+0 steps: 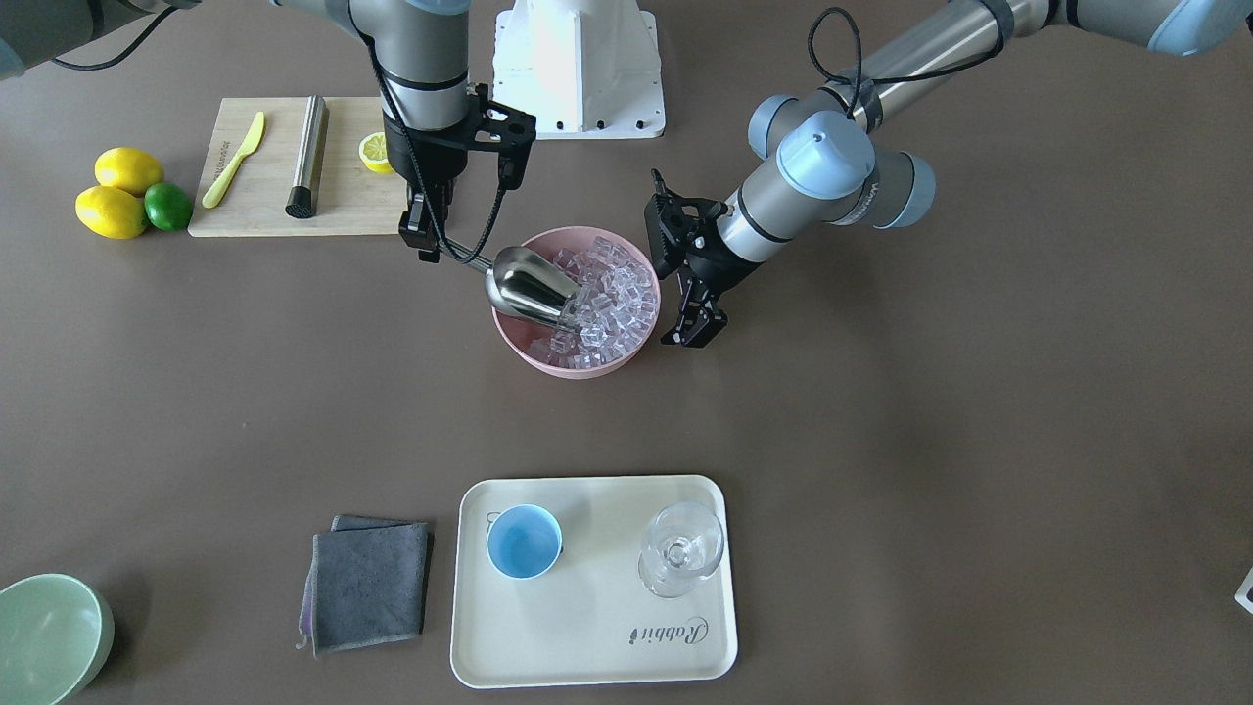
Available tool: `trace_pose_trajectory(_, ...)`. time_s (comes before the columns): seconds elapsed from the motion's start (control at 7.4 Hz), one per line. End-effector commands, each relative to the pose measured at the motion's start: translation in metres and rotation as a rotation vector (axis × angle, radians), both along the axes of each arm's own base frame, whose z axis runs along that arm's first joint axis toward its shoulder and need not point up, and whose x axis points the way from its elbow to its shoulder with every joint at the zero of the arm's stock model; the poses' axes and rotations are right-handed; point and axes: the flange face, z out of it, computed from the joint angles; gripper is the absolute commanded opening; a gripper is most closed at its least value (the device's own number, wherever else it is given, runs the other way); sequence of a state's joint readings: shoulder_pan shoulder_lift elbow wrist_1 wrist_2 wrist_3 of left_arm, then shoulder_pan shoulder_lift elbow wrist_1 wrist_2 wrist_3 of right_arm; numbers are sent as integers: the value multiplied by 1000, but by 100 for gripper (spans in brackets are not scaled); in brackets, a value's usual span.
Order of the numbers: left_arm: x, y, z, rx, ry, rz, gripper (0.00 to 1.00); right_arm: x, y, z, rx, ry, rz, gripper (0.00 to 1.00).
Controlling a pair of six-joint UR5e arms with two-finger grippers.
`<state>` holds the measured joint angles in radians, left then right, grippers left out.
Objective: Put ice in cup with scoop
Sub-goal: 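Push the scoop into the ice with the right gripper while the left holds the bowl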
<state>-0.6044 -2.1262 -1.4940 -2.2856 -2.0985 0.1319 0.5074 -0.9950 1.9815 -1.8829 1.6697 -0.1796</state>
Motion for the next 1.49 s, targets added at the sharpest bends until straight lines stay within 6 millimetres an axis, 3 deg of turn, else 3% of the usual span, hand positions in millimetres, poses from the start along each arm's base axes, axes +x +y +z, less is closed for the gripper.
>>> trace_pose_trajectory(0.0,0,0,0,0,0,0,99,2,1,18,-19,-77,42,0)
trace_pose_trajectory(0.68,-7,6,7,-2,-1,1,99,7,5,17,-47,-173,77,0)
trace_pose_trajectory(1.35,-7,7,6,-2,0,1,99,9,5,62,-66,-313,148,0)
